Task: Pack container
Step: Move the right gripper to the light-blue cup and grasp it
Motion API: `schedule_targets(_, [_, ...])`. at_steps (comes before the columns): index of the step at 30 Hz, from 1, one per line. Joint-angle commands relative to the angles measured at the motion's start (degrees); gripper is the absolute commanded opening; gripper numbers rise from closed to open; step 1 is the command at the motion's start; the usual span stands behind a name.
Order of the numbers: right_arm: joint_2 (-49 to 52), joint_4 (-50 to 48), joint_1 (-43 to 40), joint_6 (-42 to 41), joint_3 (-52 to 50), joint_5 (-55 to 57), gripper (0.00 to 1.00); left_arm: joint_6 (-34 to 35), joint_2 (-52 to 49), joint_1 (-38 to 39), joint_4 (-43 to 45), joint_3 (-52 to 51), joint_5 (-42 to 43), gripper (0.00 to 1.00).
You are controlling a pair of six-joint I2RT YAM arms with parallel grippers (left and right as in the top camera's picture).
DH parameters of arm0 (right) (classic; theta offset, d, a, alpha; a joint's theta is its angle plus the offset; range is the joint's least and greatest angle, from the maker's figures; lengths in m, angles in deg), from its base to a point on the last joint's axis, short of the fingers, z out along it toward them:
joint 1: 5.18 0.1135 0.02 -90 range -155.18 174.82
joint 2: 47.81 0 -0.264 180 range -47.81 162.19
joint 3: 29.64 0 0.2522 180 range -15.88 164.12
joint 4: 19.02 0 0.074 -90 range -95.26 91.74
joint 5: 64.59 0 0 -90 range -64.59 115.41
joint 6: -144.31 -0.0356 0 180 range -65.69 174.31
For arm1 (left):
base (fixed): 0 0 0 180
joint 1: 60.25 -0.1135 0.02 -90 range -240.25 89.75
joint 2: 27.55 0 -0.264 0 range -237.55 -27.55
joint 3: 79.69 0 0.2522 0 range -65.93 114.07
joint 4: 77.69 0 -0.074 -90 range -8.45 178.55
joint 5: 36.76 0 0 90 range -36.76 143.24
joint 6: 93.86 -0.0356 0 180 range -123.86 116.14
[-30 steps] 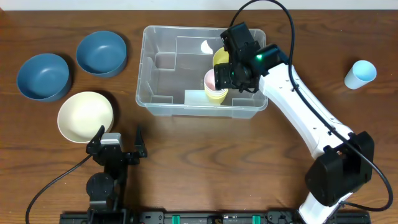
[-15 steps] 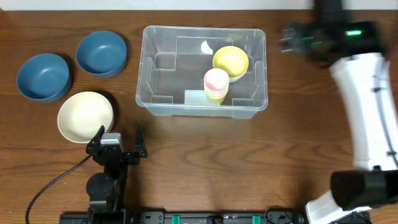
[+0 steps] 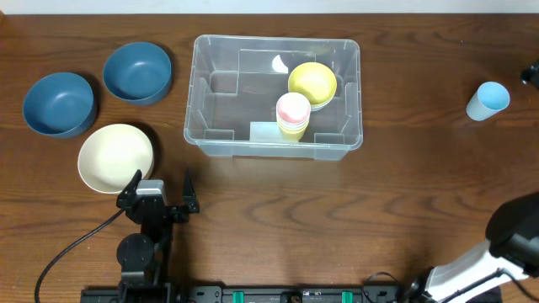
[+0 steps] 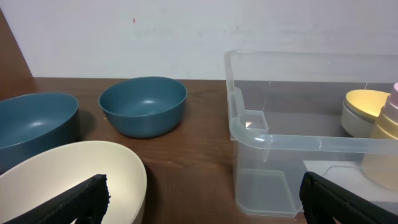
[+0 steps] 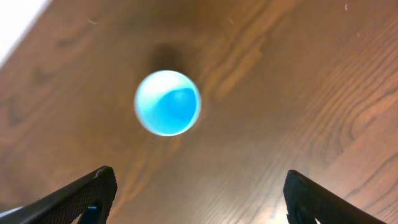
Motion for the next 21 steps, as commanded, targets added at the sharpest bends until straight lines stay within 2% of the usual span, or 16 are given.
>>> schedule_targets(1, [4.9,-0.4,-0.4,3.6,-0.3,-2.2,0.86,-0.8,0.1,-0.3,-1.9,-1.0,0.2,0.98])
schedule_targets(11, [14.3,-6.2,-0.4,3.7,-0.3,-2.0,0.79,-0.8,0.1,-0.3,-1.9,-1.0,0.2,0.98])
schedule_targets(16, [17.0,-5.9,-0.3,3.7,-0.4,-1.6,0.63,-0.8,0.1,-0.3,-1.9,-1.0,0.2,0.98])
schedule_targets(21, [18.8,-5.6,-0.1,3.7,-1.1,-1.2,0.52,-0.8,0.1,-0.3,-1.9,-1.0,0.2,0.98])
